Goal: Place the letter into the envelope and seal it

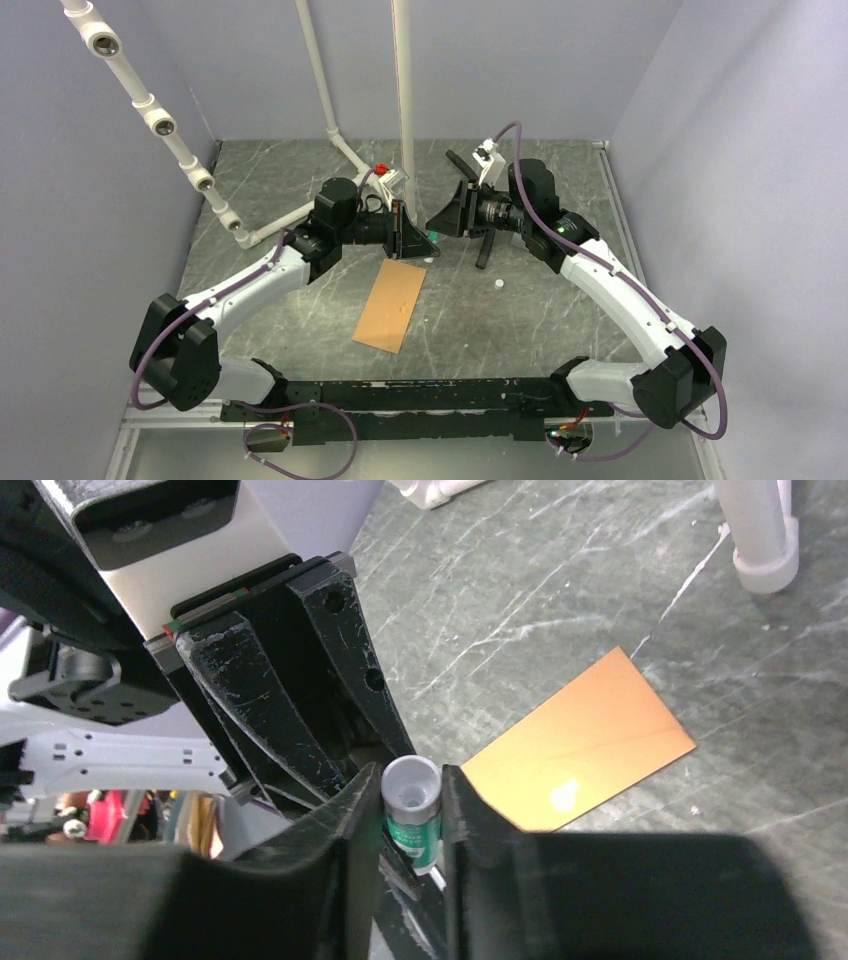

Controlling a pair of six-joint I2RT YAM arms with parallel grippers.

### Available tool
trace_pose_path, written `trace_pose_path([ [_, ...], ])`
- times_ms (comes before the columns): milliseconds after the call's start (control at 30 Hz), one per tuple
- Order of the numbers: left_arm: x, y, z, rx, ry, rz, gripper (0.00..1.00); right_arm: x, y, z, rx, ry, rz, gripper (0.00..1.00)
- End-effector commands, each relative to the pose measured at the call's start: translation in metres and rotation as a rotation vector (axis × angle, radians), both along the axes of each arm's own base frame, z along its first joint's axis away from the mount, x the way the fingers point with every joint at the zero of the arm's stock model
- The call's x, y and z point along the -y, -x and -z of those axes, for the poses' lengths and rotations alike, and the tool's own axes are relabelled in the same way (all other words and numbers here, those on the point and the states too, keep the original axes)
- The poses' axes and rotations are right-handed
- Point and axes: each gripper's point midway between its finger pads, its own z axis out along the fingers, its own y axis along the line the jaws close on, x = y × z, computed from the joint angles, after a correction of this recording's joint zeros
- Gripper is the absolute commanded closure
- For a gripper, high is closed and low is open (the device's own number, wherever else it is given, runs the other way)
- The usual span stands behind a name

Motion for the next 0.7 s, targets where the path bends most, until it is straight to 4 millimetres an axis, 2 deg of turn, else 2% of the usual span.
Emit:
trace_pose_path([
  [0, 0.000, 0.004, -0.035, 0.106, 0.049, 0.030, 0.97, -0.009, 0.008, -0.017, 0.042, -0.049, -0.081, 0.85],
  [67, -0.001, 0.007, -0.041, 0.110, 0.061, 0.041, 0.98, -0.011, 0.012, -0.020, 0.052, -0.066, -0.115, 0.98],
  [100, -0.001, 0.010, -0.045, 0.112, 0.070, 0.055, 0.98, -0.012, 0.016, -0.023, 0.067, -0.076, -0.144, 1.00],
  [233, -0.002, 0.031, -0.060, 0.116, 0.109, 0.178, 0.98, -0.015, 0.045, -0.050, 0.233, -0.167, -0.345, 1.00],
  [333, -0.007, 0.056, -0.071, 0.120, 0.157, 0.325, 0.98, -0.012, 0.086, -0.070, 0.364, -0.263, -0.595, 1.00],
  [400, -0.012, 0.068, -0.077, 0.135, 0.187, 0.395, 0.98, -0.008, 0.104, -0.074, 0.386, -0.295, -0.735, 1.00],
  [467, -0.015, 0.074, -0.082, 0.160, 0.207, 0.423, 0.98, -0.006, 0.113, -0.075, 0.368, -0.310, -0.813, 1.00],
  [533, -0.015, 0.074, -0.086, 0.186, 0.214, 0.416, 0.97, -0.008, 0.107, -0.074, 0.337, -0.288, -0.775, 1.00],
  [567, -0.015, 0.072, -0.085, 0.185, 0.205, 0.395, 0.98, -0.010, 0.097, -0.073, 0.334, -0.260, -0.717, 0.92],
  [633, -0.012, 0.061, -0.082, 0.187, 0.170, 0.314, 0.97, -0.014, 0.069, -0.073, 0.314, -0.201, -0.532, 0.59],
  [667, -0.011, 0.049, -0.080, 0.198, 0.140, 0.239, 0.98, -0.014, 0.048, -0.071, 0.279, -0.165, -0.391, 0.46],
])
